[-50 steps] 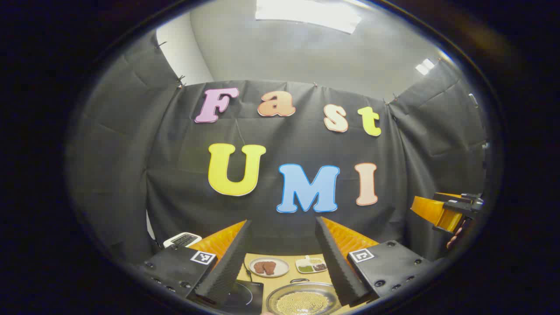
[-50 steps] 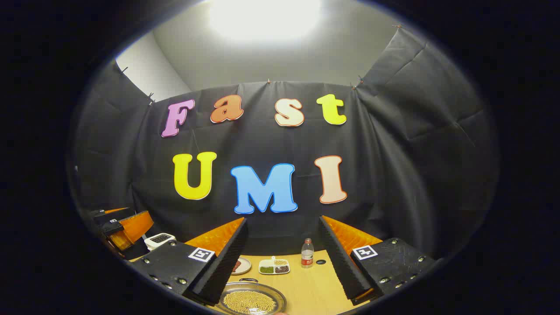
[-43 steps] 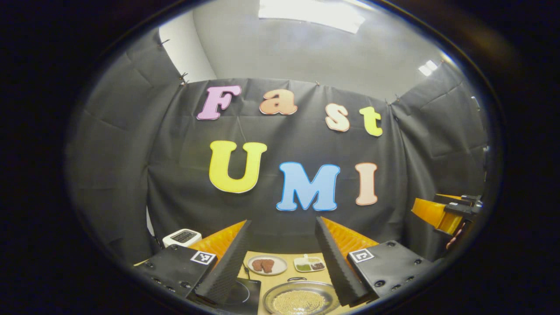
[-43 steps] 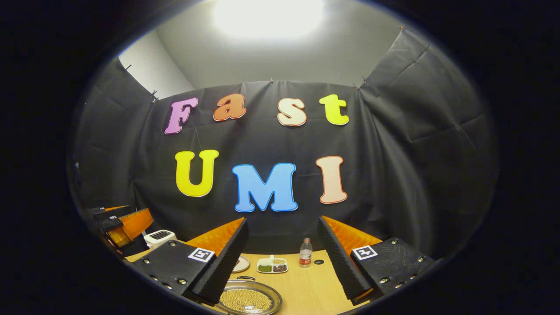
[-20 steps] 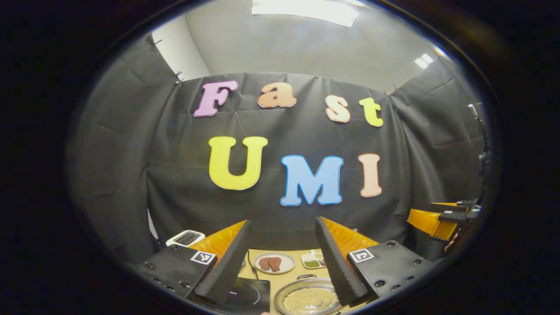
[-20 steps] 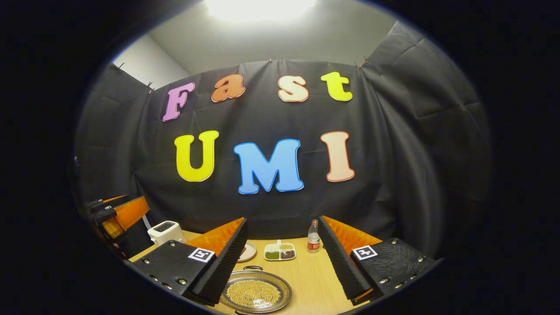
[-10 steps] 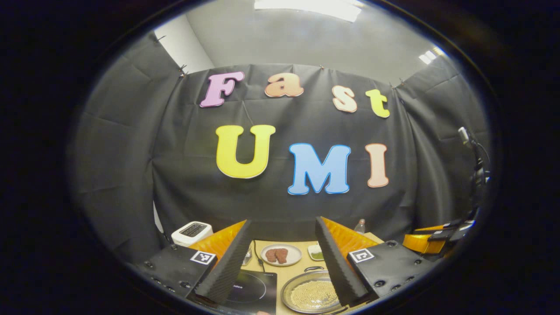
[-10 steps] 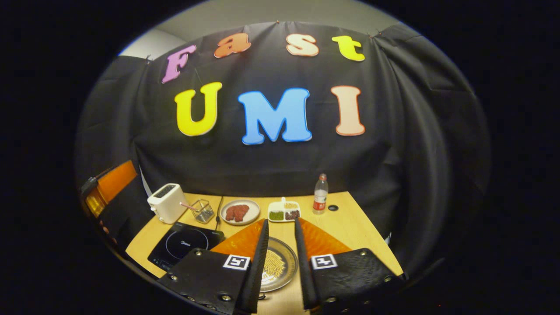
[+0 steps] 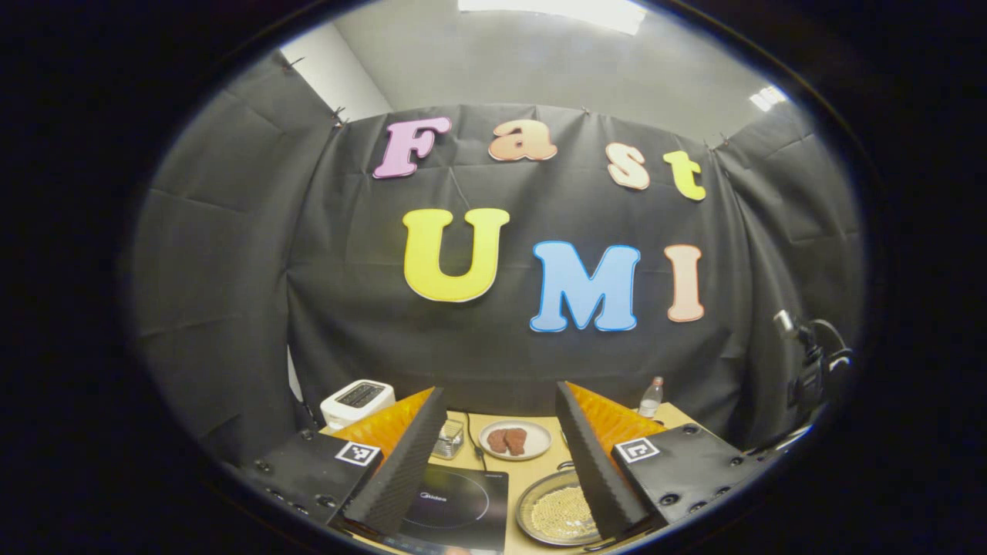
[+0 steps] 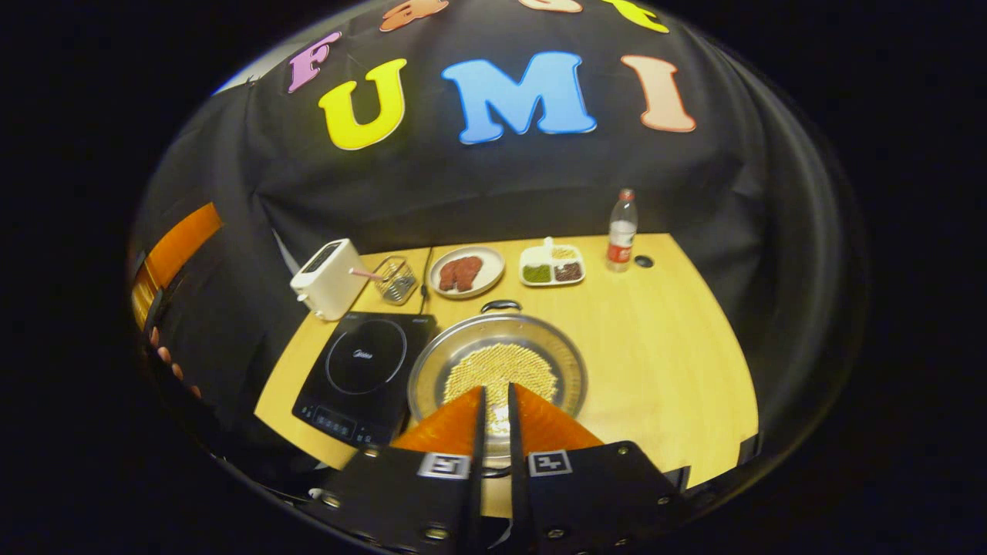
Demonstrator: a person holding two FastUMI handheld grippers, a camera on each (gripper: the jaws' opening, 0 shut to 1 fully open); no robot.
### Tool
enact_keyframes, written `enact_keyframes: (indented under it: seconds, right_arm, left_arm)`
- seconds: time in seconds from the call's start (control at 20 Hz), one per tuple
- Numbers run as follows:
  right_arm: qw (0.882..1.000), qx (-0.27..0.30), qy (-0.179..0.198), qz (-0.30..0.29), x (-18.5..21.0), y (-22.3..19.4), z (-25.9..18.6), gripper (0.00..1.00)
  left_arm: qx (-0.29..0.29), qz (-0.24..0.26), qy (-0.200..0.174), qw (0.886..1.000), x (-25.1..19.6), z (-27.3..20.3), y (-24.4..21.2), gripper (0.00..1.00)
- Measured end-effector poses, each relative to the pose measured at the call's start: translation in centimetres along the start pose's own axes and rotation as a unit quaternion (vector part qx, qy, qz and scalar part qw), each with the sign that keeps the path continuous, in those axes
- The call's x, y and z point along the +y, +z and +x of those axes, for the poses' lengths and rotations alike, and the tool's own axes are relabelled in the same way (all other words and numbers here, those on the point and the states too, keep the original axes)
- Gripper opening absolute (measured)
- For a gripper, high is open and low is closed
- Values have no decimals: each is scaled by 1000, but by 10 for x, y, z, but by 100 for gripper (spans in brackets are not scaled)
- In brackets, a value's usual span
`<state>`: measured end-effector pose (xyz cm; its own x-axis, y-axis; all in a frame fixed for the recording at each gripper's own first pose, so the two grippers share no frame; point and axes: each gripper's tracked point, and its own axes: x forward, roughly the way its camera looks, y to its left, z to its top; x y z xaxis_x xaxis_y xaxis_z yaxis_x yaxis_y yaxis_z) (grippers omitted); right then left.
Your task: First push the handle of the pot to place it horizontally, then grasp the pot with both hands and set it on the induction cooktop.
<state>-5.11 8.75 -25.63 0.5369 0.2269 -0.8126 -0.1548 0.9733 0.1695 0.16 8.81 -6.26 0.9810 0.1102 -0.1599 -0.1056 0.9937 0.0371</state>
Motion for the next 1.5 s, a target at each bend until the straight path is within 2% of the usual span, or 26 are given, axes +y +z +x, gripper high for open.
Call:
enact_keyframes:
  seconds: [0.05,0.15,0.2,0.25,0.3,0.4,0.65,0.85,0.9,1.05,1.1,1.2,1.25,1.5]
  right_arm:
    - [1000,17,14,8,6,-11,9,4]
    - [999,45,24,10,14,-29,19,4]
    - [998,59,30,10,17,-35,22,4]
    - [997,72,37,15,21,-42,25,4]
    - [995,87,44,24,25,-52,27,4]
    - [990,116,59,47,32,-68,36,4]
    - [982,168,74,54,46,-100,56,4]
    - [976,192,84,57,57,-115,68,4]
    - [975,198,87,60,61,-118,71,4]
    - [972,214,81,54,64,-130,85,4]
    - [971,220,80,51,65,-135,89,4]
    - [969,229,74,47,66,-144,96,4]
    - [969,232,75,48,68,-145,98,4]
    - [967,238,73,56,71,-151,110,4]
  left_arm:
    - [-1,1,5,1000,4,-2,0,92]
    - [0,2,12,1000,14,-5,-1,92]
    - [1,1,15,1000,18,-6,-2,95]
    - [3,1,19,1000,22,-9,-4,92]
    - [5,1,23,1000,25,-11,-5,95]
    - [6,3,30,1000,33,-14,-5,95]
    - [13,5,47,999,52,-25,-9,95]
    - [20,2,59,998,63,-30,-13,95]
    - [21,2,61,998,65,-30,-15,92]
    - [25,5,67,997,71,-31,-17,92]
    - [26,5,69,997,73,-32,-18,95]
    - [26,6,74,997,77,-32,-18,92]
    - [28,6,77,997,79,-33,-18,95]
    - [35,10,87,996,86,-36,-21,95]
